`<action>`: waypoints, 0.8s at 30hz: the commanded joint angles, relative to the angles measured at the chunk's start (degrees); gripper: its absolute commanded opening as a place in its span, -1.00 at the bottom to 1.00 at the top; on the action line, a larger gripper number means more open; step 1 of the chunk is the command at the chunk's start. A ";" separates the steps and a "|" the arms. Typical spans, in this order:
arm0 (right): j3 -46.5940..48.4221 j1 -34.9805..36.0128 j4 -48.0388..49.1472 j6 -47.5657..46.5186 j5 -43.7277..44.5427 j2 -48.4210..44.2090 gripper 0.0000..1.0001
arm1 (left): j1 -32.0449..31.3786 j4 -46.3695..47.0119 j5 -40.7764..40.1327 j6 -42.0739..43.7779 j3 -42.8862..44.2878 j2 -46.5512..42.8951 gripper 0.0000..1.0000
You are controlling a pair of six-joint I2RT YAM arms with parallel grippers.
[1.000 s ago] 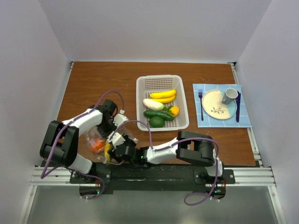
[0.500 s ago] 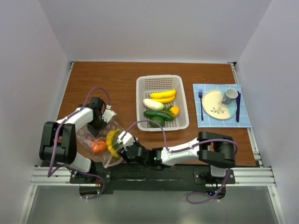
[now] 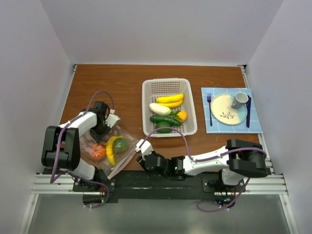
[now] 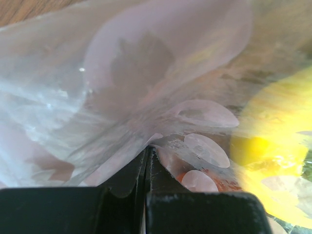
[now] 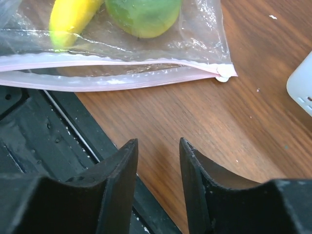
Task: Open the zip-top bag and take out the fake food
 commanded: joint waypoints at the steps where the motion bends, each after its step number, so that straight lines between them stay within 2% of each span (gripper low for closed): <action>1: 4.64 0.19 3.05 0.50 1.35 3.36 -0.27 | 0.62 2.45 1.69 -0.21 -0.38 1.22 -1.00; 2: 6.30 0.19 3.94 0.23 1.35 4.34 -0.35 | 0.62 2.45 1.87 -0.29 -0.47 1.22 -1.00; 3: 7.10 0.19 4.90 -0.03 1.18 5.48 -0.72 | 0.62 2.36 1.87 -0.29 -0.47 1.31 -1.00; 5: 10.00 0.19 6.41 -0.56 1.27 9.08 -1.00 | 0.62 2.36 1.87 -0.38 -0.64 1.49 -1.00; 15: 15.28 0.19 9.92 -0.30 -2.16 17.62 -1.00 | 0.53 1.48 2.30 -0.03 1.37 2.45 -1.00; 16: 15.63 0.19 10.53 -0.47 -1.99 18.15 -0.94 | 0.53 1.13 2.57 -0.12 1.64 2.63 -1.00; 17: 15.81 0.02 11.15 -0.56 -1.81 18.76 -0.56 | 0.53 0.87 3.18 -0.21 1.81 2.63 -1.00; 19: 16.86 -0.07 12.11 -1.17 -1.29 20.78 -0.08 | 0.36 0.34 3.62 -0.56 2.43 2.54 -1.00; 20: 17.30 -0.16 12.21 -1.17 -0.59 21.48 0.33 | 0.18 0.16 4.06 -0.73 2.60 2.54 -1.00; 24: 16.78 -0.16 17.54 -2.31 4.95 23.34 0.50 | -0.78 -0.80 4.86 -1.43 3.22 2.01 -1.00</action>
